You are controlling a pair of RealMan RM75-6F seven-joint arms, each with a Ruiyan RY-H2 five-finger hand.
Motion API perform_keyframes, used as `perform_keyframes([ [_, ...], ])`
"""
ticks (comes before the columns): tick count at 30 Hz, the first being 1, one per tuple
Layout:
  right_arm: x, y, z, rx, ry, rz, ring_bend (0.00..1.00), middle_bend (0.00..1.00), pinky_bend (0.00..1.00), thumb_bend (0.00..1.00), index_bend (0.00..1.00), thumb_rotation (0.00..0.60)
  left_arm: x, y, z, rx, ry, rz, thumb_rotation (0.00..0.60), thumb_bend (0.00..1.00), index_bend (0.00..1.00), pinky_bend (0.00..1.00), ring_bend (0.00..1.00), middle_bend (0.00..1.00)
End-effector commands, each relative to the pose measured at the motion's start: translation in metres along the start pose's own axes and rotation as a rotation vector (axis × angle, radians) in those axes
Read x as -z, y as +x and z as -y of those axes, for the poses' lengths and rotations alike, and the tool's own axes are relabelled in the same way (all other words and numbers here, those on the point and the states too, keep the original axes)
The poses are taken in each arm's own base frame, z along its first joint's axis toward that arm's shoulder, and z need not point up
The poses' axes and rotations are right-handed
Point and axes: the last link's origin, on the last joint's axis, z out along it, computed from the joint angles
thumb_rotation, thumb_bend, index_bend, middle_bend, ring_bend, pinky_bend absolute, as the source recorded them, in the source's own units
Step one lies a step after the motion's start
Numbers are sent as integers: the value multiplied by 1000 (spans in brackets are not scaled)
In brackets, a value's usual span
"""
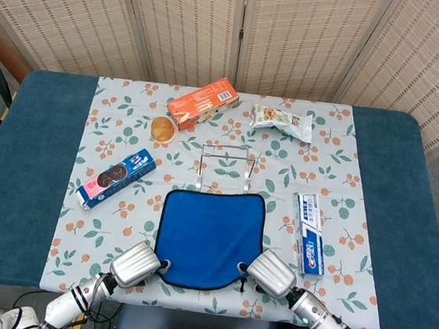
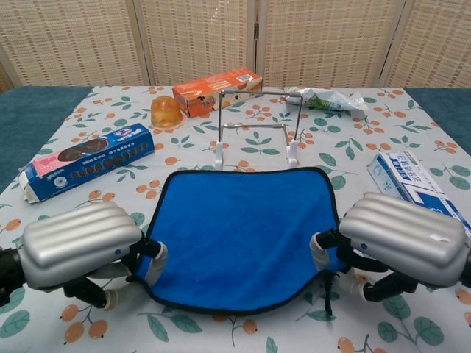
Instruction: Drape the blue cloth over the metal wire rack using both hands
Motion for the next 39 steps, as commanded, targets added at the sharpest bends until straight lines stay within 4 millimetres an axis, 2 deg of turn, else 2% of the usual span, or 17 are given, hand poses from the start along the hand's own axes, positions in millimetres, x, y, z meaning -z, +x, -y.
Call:
perform_keyframes([
  [1, -1, 7, -2, -11, -6, -28, 880, 920, 1000, 479, 644, 600, -5, 9, 2, 21, -2, -22, 600, 500, 582, 1000, 935, 997],
  [9, -4, 45, -13, -20, -46, -146, 883, 923, 1000, 479, 650, 600, -24, 53, 9, 75, -14, -99, 600, 500, 580, 1000, 935, 997],
  [23, -13, 118, -55, -11, -187, -291, 883, 923, 1000, 480, 650, 600, -66, 144, 30, 182, 62, -199, 600, 499, 577, 1000, 935, 997],
  [29, -23, 138, -71, 0, -239, -303, 883, 923, 1000, 479, 650, 600, -81, 171, 41, 209, 115, -225, 600, 500, 576, 1000, 935, 997],
  [39, -46, 170, -90, 46, -285, -341, 882, 923, 1000, 480, 650, 600, -101, 202, 57, 268, 193, -251, 600, 499, 576, 1000, 935, 997],
])
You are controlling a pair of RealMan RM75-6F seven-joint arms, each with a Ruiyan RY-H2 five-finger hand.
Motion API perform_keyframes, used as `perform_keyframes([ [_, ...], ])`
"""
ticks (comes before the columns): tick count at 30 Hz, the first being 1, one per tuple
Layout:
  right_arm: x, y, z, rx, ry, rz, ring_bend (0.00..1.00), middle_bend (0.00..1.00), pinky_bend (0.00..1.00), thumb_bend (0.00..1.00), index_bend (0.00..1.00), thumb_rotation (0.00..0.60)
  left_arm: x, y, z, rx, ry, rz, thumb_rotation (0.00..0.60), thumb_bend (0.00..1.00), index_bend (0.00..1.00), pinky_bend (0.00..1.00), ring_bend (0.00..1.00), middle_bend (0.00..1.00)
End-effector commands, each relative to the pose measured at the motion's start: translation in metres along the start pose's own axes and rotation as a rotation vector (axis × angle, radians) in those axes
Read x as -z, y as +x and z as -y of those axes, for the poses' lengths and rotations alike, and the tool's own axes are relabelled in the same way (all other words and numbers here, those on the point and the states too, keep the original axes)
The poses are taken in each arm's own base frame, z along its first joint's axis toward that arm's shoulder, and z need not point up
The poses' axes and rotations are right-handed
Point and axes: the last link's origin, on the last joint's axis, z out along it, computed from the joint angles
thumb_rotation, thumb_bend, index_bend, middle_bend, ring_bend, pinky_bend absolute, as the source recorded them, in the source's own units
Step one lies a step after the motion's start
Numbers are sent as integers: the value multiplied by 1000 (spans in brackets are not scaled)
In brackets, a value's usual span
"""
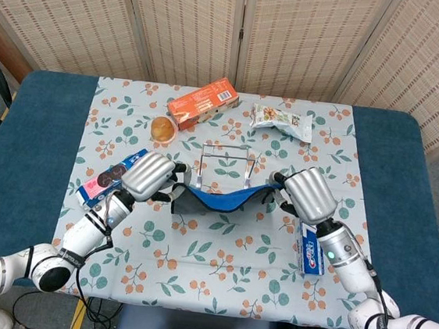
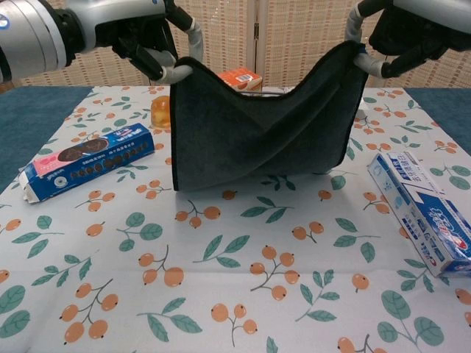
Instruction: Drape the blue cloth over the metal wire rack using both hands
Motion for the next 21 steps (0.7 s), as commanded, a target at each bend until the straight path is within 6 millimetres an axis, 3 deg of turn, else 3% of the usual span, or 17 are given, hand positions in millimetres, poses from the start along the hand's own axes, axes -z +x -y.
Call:
perform_keyframes([
  [1, -8, 5, -3, 23, -9, -2, 882, 923, 1000, 480, 650, 600, -12, 11, -1, 4, 17, -9, 600, 499, 576, 1000, 935, 996],
  [13, -29, 13, -23, 49, -91, 0, 882, 923, 1000, 479, 650, 600, -54, 22, -7, 39, 67, -28, 600, 499, 579, 1000, 935, 995],
  [21, -49, 20, -32, 66, -131, 3, 882, 923, 1000, 479, 650, 600, -84, 26, -13, -45, 101, -48, 600, 499, 579, 1000, 935, 995],
])
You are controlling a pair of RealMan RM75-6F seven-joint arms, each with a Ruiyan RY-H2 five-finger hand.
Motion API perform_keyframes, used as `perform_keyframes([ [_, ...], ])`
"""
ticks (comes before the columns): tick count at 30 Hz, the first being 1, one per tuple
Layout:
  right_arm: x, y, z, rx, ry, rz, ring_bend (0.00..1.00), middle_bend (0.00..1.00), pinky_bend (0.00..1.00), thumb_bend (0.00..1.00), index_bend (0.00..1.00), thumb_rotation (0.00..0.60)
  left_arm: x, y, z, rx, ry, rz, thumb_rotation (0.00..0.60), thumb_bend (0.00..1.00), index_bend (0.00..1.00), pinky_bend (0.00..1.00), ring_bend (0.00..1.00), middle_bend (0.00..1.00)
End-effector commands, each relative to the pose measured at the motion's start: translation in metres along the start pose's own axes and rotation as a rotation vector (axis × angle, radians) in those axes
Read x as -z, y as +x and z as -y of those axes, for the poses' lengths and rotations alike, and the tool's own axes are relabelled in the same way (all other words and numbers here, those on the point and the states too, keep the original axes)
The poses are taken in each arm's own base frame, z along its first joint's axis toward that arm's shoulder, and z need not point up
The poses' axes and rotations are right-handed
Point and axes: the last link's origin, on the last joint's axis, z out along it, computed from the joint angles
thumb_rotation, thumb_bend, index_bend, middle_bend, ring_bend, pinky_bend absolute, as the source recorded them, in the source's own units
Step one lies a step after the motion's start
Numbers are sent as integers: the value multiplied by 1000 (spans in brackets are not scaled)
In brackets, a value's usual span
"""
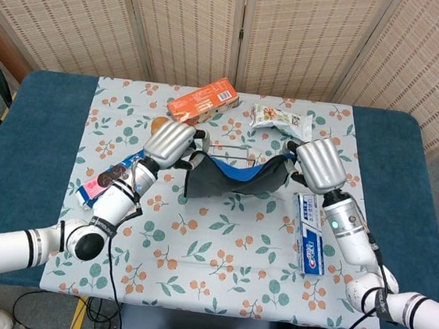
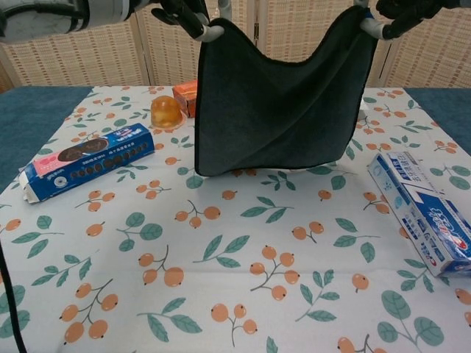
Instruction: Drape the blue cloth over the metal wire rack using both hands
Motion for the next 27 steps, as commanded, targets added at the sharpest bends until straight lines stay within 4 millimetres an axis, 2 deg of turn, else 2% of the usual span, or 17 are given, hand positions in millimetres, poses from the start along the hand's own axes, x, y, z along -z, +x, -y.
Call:
perform_keyframes([
  [1, -9, 1, -1, 3, -11, 9, 882, 923, 1000, 479, 650, 600, -13, 1, -1, -46, 26, -12, 600, 500, 579, 1000, 935, 995],
  [5, -17, -3, 4, -9, -12, 23, 882, 922, 1000, 476, 650, 600, -20, 5, 10, -108, 82, -29, 600, 499, 579, 1000, 935, 995],
  [17, -37, -8, 15, -26, -16, 19, 882, 922, 1000, 476, 650, 600, -21, 22, 45, -136, 201, -69, 600, 499, 577, 1000, 934, 995],
  [27, -56, -14, 19, -32, -33, 26, 882, 922, 1000, 473, 650, 600, -25, 27, 59, -133, 247, -72, 600, 499, 577, 1000, 934, 994],
])
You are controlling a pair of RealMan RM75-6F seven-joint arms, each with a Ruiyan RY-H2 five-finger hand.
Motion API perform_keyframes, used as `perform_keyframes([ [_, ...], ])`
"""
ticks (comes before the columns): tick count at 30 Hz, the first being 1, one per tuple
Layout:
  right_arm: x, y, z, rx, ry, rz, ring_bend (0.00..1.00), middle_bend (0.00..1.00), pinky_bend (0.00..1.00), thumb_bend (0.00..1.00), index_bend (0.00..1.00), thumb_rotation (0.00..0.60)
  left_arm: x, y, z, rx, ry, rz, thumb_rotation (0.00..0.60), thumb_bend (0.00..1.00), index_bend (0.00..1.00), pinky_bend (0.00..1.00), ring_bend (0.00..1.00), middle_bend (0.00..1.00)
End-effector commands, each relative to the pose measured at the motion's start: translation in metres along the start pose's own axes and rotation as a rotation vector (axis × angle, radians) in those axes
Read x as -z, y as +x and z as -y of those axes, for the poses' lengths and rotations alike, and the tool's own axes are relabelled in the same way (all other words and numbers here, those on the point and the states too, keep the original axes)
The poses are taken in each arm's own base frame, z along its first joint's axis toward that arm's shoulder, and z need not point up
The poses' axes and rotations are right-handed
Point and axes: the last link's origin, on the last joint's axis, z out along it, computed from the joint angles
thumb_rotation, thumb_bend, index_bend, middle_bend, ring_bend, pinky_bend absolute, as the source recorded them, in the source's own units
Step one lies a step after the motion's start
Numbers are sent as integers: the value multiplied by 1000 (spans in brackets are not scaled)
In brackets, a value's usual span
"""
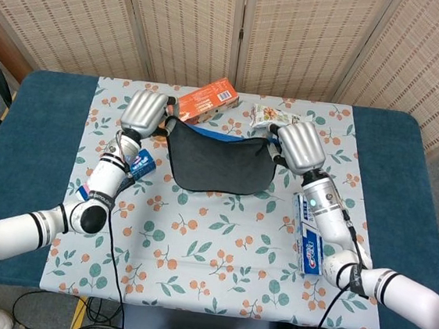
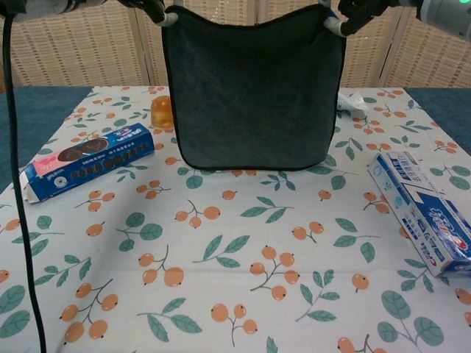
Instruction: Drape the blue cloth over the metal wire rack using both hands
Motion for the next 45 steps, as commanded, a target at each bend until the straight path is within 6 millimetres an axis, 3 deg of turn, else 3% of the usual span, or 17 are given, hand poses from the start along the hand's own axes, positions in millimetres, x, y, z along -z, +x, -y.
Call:
perform_keyframes([
  [1, -6, -3, 0, 6, -15, 3, 882, 922, 1000, 473, 649, 600, -1, -1, 2, 5, 8, 6, 600, 499, 576, 1000, 933, 994],
  [13, -27, -15, -10, 74, -75, 22, 882, 921, 1000, 471, 650, 600, -13, -10, -2, -8, 23, 21, 600, 499, 576, 1000, 932, 992],
  [32, -57, -38, -6, 167, -102, 46, 882, 918, 1000, 429, 645, 600, -33, -24, 1, -91, 71, 41, 600, 495, 567, 1000, 921, 981],
  [36, -62, -43, -4, 196, -116, 64, 882, 914, 1000, 354, 543, 600, -36, -29, 1, -118, 82, 56, 600, 490, 547, 1000, 911, 953],
  [40, -67, -45, -4, 210, -144, 78, 878, 906, 1000, 291, 361, 600, -38, -34, 1, -145, 96, 70, 600, 485, 479, 1000, 864, 876],
  [42, -69, -45, -5, 222, -161, 81, 875, 902, 1000, 244, 251, 600, -39, -36, 0, -163, 103, 74, 600, 455, 423, 1000, 787, 797],
  [45, -71, -44, -6, 225, -177, 85, 875, 896, 1000, 163, 112, 600, -41, -38, 0, -176, 117, 75, 600, 335, 310, 994, 612, 626],
])
